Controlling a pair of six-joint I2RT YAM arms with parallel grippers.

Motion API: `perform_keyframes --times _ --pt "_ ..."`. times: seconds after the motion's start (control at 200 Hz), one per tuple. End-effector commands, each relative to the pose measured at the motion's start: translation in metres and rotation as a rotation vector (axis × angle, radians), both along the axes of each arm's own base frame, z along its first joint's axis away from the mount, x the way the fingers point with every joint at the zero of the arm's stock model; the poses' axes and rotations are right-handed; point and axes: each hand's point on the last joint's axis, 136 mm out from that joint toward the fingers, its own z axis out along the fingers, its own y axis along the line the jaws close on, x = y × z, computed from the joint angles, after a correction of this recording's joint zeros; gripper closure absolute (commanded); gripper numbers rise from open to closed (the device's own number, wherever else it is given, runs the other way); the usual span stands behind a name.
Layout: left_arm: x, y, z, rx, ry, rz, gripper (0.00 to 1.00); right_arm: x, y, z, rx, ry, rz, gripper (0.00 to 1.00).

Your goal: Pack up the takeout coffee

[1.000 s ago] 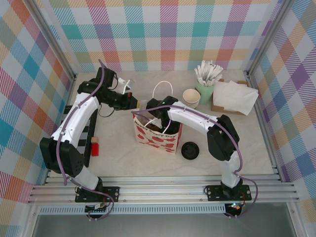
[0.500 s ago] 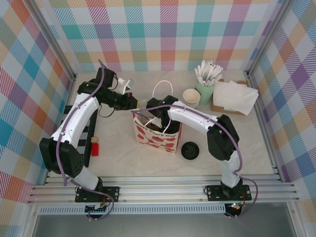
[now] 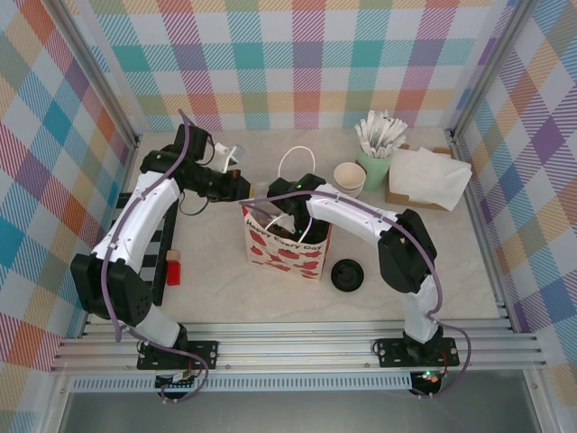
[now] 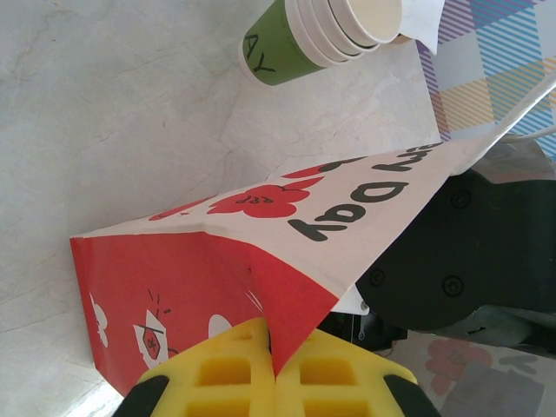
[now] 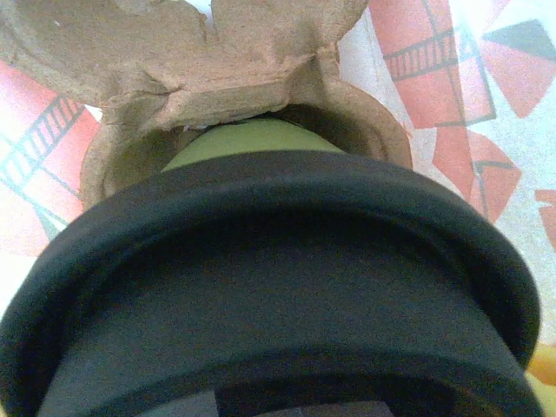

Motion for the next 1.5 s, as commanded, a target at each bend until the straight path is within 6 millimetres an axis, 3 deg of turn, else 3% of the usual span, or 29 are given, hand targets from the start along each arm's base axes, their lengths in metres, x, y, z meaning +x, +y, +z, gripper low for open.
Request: perform_keyframes --times 0.0,0.44,0.57,1.495 --pt "-0.004 -0.001 0.016 -0.044 -0.054 -0.022 1.00 -0.007 0.012 -0.002 0.054 0.047 0.010 0.21" --pt "-0.002 -0.002 0.015 -0.044 -0.048 -0.021 1.00 -0.009 0.009 0.003 0.055 0.045 0.024 0.19" --pt "-0.001 -0.002 0.014 -0.046 -0.048 -0.018 1.00 -0.008 0.009 0.005 0.059 0.035 0.031 0.11" --pt "-0.002 -0.002 0.014 -0.041 -0.055 -0.015 1.00 -0.012 0.009 0.018 0.061 0.056 0.024 0.11"
